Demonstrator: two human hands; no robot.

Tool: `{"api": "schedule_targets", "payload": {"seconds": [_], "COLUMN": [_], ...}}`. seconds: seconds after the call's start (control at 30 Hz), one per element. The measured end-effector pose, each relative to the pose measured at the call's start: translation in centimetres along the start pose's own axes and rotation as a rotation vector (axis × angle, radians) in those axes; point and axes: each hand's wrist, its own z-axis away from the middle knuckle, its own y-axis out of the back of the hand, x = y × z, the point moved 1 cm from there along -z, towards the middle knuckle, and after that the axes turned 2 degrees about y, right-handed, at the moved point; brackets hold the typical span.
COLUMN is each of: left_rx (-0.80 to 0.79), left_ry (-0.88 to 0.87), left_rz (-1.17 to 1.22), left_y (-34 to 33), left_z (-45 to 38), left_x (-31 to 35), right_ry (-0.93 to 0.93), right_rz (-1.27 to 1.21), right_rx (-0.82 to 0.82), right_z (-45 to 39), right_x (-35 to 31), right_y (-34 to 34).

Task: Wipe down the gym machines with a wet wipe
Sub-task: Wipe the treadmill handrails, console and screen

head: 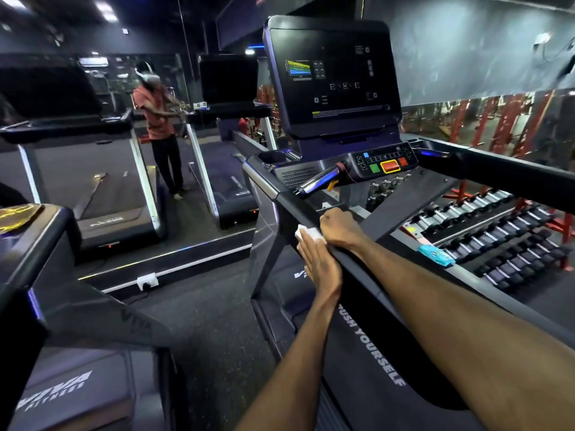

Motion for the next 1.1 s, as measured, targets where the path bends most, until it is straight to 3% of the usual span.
{"api": "schedule_targets", "payload": {"seconds": [0.1,0.27,0.4,0.57,0.77,0.9,1.03,1.1], "left_rx": [0.032,0.007,0.031,0.008,0.033,-0.021,0.016,0.008], "left_ry": [0.131,-0.101,0.008,-0.116,0.007,-0.143,-0.013,-0.038], "left_rz": [0.029,0.008,0.041,0.01,0.021,0.056,0.056,0.061], "left_y": [0.1,-1.0,-0.9,-1.7,-1.3,-2.0,-1.0,-1.2], "left_z": [-0.6,2.8,2.1,4.7,4.0,6.8,6.5,7.4], "left_x": [0.0,0.3,-0.7,-0.1,0.8,-0.2,-1.7,-2.0], "right_ry": [0.002,0.011,0.012,0.015,0.012,0.033,0.054,0.066], "right_rz": [0.008,0.005,-0.01,-0.016,-0.028,-0.034,-0.045,-0.044], "right_rx": [0.007,0.011,0.023,0.015,0.015,-0.006,0.006,-0.003], "right_z": [1.0,2.2,3.1,3.5,4.4,4.8,5.5,5.9], "right_x": [0.5,0.8,1.1,1.1,1.3,1.6,2.5,2.8], "right_y": [0.4,1.0,1.4,1.5,2.0,2.1,2.2,2.4]}}
